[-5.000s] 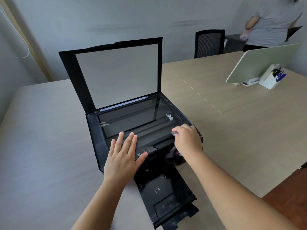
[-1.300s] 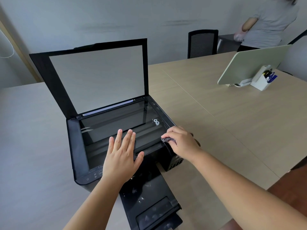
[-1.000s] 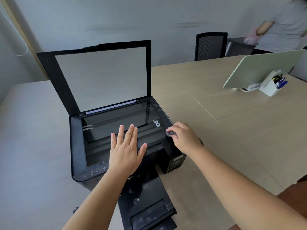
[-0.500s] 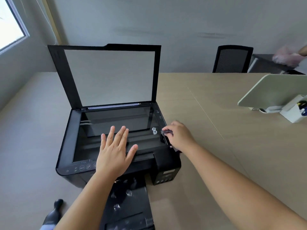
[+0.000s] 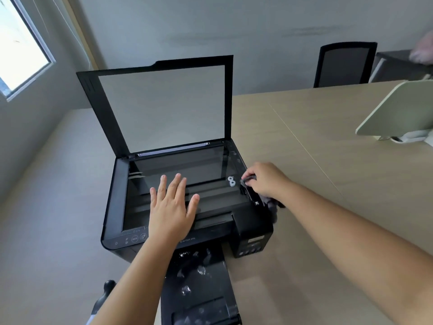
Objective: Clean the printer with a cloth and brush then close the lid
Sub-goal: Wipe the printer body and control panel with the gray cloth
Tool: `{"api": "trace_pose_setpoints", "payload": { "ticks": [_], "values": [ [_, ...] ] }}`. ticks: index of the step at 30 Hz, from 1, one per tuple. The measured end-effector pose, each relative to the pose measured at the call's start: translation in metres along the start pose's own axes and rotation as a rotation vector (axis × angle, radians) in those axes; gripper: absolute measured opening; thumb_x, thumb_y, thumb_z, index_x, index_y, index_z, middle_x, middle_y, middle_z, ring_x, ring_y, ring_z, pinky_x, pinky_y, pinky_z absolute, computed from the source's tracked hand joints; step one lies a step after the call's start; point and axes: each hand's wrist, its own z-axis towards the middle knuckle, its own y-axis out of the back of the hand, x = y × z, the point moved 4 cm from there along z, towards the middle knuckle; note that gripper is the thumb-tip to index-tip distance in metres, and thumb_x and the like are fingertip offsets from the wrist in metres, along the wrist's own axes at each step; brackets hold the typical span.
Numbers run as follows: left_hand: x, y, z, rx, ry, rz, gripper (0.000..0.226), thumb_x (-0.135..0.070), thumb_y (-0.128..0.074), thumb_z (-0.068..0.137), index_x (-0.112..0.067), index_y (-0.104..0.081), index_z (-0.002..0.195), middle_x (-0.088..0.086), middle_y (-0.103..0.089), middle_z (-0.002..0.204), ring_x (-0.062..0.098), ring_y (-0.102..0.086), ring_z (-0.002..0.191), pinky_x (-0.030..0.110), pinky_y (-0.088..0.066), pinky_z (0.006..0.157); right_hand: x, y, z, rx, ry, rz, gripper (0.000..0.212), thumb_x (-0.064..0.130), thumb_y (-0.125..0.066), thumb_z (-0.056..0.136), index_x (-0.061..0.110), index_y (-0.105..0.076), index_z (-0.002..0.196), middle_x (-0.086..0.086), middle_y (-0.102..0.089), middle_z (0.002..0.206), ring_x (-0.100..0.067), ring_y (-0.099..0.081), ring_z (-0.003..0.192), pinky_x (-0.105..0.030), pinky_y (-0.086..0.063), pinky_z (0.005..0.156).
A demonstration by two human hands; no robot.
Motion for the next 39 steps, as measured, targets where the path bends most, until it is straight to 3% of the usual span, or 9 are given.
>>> {"api": "trace_pose_setpoints", "payload": {
  "ticks": [6,15,19,23,30,35,39],
  "values": [
    [0.002,0.000,-0.001,-0.018,-0.001,-0.018,0.075,-0.063,-0.009,0.092,-0.021,-0.026,0.152,-0.007,-0.018,0.161,0.020,0.007,0.150,0.042,0.003,0.120,0.009,0.002,0.064,-0.113,-0.069,0.018,0.018,0.016,-0.061,0.087,0.024,-0.073,0.098,-0.003,-0.061,0.117,-0.023,-0.059,0.103,-0.029,-0.047,0.085],
    [0.003,-0.002,0.000,-0.027,0.001,-0.041,0.074,-0.062,-0.012,0.093,-0.020,-0.026,0.152,-0.007,-0.020,0.160,0.019,0.005,0.150,0.040,0.000,0.120,-0.010,-0.006,-0.015,-0.032,-0.107,0.034,0.014,0.023,-0.065,0.084,0.027,-0.073,0.094,0.001,-0.070,0.100,-0.020,-0.063,0.092,-0.031,-0.051,0.082],
    [0.003,0.000,0.000,-0.032,-0.001,-0.040,0.074,-0.062,-0.011,0.092,-0.022,-0.026,0.152,-0.008,-0.019,0.160,0.019,0.004,0.150,0.037,0.000,0.119,0.003,0.006,0.034,-0.035,-0.122,0.037,0.013,0.024,-0.063,0.086,0.028,-0.073,0.094,0.002,-0.070,0.099,-0.019,-0.063,0.086,-0.028,-0.050,0.076],
    [0.003,-0.001,0.000,-0.044,-0.005,-0.042,0.073,-0.062,-0.012,0.092,-0.022,-0.027,0.152,-0.009,-0.019,0.160,0.017,0.003,0.150,0.034,0.002,0.119,0.017,0.015,0.092,-0.084,-0.135,0.002,0.015,0.021,-0.062,0.083,0.035,-0.069,0.082,0.003,-0.069,0.105,-0.022,-0.064,0.091,-0.029,-0.052,0.076],
    [0.003,-0.001,-0.001,-0.057,0.000,-0.027,0.071,-0.061,-0.013,0.094,-0.022,-0.026,0.152,-0.010,-0.018,0.160,0.016,0.004,0.150,0.032,0.005,0.118,0.016,0.012,0.102,-0.114,-0.113,-0.008,0.020,0.018,-0.058,0.089,0.027,-0.072,0.100,-0.001,-0.067,0.111,-0.025,-0.062,0.100,-0.032,-0.051,0.083],
    [0.002,0.000,-0.001,-0.046,0.002,-0.032,0.072,-0.061,-0.012,0.093,-0.022,-0.024,0.153,-0.010,-0.017,0.160,0.015,0.006,0.150,0.031,0.005,0.119,0.000,0.003,0.071,-0.046,-0.108,-0.037,0.019,0.019,-0.057,0.087,0.032,-0.071,0.089,0.004,-0.068,0.096,-0.021,-0.064,0.084,-0.026,-0.049,0.067],
    [0.003,-0.002,-0.001,-0.065,-0.004,-0.044,0.070,-0.059,-0.018,0.094,-0.020,-0.031,0.151,-0.008,-0.024,0.159,0.016,0.000,0.150,0.035,-0.003,0.120,0.013,0.013,0.108,-0.138,-0.131,-0.039,0.018,0.022,-0.059,0.086,0.030,-0.071,0.096,0.001,-0.067,0.107,-0.024,-0.063,0.092,-0.027,-0.046,0.069]
  ]
}}
